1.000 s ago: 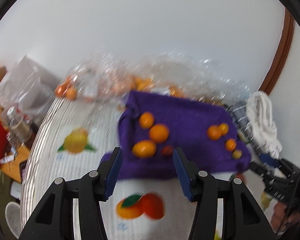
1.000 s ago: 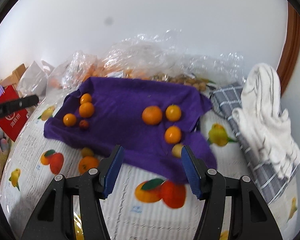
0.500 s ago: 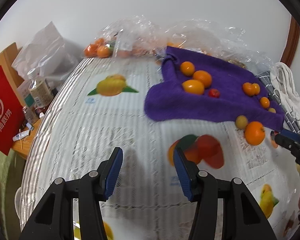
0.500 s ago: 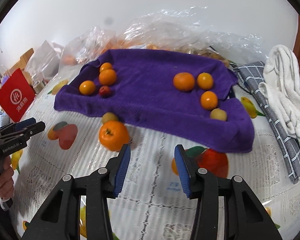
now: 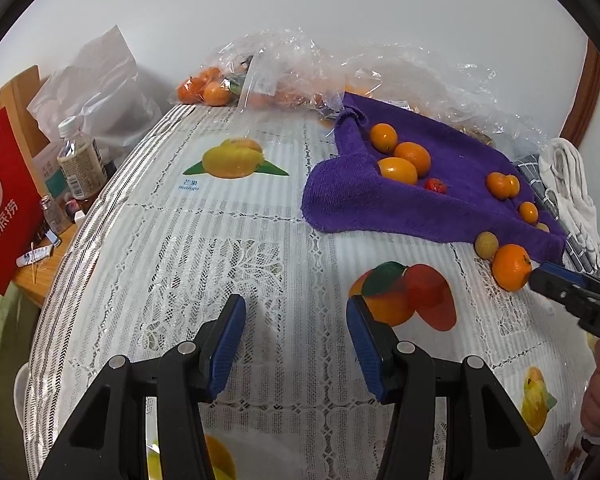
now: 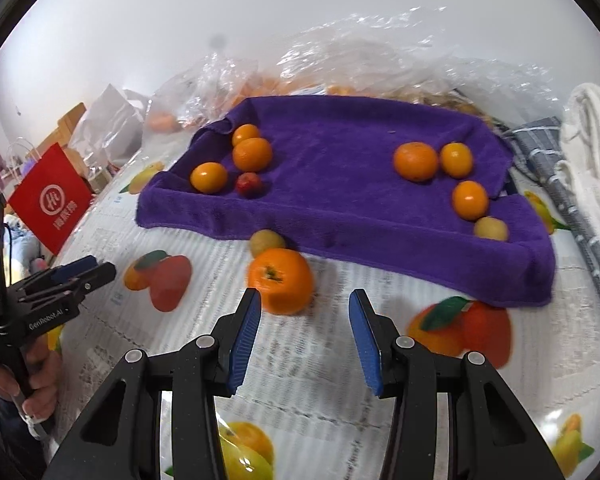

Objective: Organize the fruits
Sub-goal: 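Grasp the large orange beside the towel with the right gripper, then grasp the small olive-green fruit beside the towel with the left gripper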

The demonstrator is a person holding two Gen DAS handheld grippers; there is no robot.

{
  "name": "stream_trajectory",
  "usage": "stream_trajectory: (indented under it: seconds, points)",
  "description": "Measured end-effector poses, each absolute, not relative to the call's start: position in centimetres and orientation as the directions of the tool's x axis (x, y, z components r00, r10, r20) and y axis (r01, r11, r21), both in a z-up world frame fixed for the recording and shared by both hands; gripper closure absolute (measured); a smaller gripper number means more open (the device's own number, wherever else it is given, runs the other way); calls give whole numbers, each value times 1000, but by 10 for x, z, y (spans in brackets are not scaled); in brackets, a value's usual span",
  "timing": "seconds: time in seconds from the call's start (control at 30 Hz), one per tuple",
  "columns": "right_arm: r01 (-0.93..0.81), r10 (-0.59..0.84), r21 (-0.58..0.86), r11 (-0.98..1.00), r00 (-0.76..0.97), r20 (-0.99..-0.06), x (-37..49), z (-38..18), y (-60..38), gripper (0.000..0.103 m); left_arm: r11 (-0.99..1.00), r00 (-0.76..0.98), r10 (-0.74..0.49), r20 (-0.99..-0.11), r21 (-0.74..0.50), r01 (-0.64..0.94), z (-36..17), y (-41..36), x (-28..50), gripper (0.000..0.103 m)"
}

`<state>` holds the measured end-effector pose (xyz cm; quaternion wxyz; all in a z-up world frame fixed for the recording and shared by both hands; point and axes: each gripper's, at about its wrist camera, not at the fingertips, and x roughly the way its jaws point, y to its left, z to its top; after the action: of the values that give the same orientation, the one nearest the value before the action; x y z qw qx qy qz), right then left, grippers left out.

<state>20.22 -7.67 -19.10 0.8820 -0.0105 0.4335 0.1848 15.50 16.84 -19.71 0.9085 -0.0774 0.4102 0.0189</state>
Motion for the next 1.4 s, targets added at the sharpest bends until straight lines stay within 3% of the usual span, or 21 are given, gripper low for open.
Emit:
stream_trajectory:
  seconds: [0.37, 0.47, 0.57, 1.17, 1.4]
  points:
    - [-358, 305, 116, 926, 533, -789, 217, -210, -53, 54, 992, 657, -20, -754, -99, -84, -199, 164, 156, 49]
    - [-366, 295, 96, 926, 540, -788, 219, -213, -49, 61, 993, 654, -17, -757, -87, -76, -199, 162, 157, 46]
    - [-374, 302, 96, 922, 543, -783, 216, -212, -51, 61, 995, 650, -13, -760, -75, -68, -199, 159, 158, 44]
    - [-208, 179, 53, 977, 653, -736, 187, -194, -166, 61, 996, 648, -11, -761, -68, -63, -200, 158, 159, 43]
    - [-184, 181, 78, 980, 652, -736, 189, -202, -193, 61, 995, 630, 86, -772, 37, -91, -199, 145, 160, 43]
